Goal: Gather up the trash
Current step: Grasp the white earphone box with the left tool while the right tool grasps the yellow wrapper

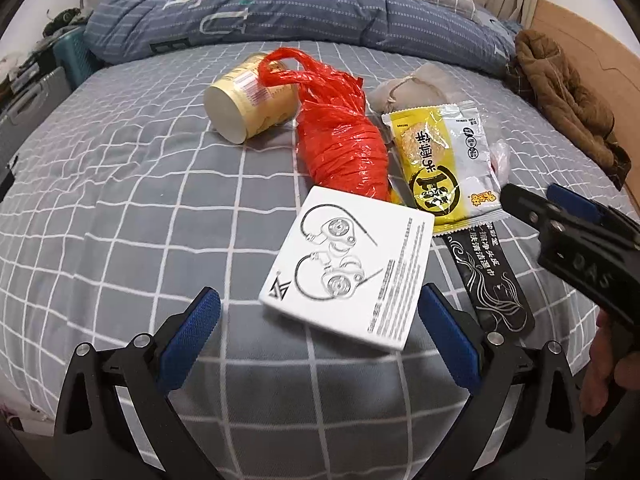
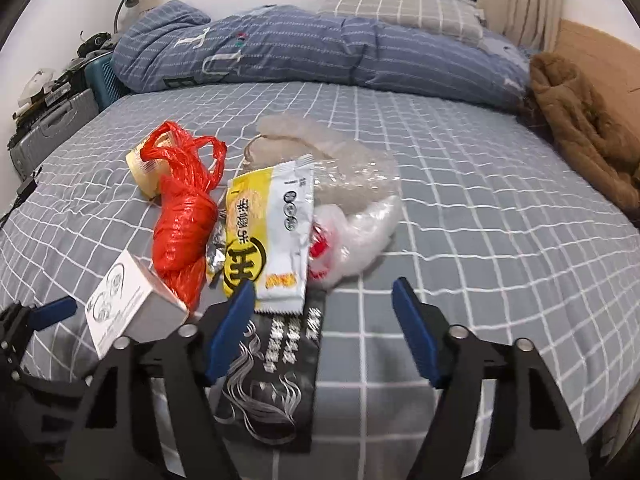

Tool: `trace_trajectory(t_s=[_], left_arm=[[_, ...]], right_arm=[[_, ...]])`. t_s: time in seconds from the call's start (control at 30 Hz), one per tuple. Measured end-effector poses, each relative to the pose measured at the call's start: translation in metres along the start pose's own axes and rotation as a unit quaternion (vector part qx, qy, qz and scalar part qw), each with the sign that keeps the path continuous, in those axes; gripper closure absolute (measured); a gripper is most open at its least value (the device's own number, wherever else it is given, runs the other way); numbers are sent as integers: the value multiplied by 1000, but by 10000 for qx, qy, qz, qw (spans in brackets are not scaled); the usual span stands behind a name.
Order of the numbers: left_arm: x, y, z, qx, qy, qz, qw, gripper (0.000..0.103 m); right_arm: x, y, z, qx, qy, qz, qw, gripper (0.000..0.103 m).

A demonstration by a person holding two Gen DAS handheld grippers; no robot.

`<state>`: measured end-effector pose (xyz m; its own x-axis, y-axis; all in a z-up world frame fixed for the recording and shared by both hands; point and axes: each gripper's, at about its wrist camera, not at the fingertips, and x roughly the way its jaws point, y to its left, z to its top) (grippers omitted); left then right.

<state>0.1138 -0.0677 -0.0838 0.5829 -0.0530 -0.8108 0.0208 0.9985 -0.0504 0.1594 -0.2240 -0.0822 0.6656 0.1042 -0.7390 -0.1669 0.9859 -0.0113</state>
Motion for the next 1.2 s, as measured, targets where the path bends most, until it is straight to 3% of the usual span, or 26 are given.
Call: trace_trajectory(t_s=[0.37, 0.5, 0.6, 0.73, 1.2], left_arm=[[18, -5, 7, 36, 108, -163, 9998, 16], [20, -6, 9, 78, 112, -237, 9996, 26], [21, -7, 8, 86, 102, -230, 9996, 27], [20, -7, 8, 43, 101, -247, 9996, 27], [2, -1, 11, 19, 23, -103, 9999, 29]], right_arm=[[34, 3, 15, 187, 371, 489, 9979, 65], [37, 8, 15, 125, 405, 526, 9977, 78], [38, 8, 16, 151, 445, 596, 9971, 91], [35, 7, 16, 259, 467, 745, 9958, 98], [9, 7, 22, 213, 258, 373, 9987, 100]])
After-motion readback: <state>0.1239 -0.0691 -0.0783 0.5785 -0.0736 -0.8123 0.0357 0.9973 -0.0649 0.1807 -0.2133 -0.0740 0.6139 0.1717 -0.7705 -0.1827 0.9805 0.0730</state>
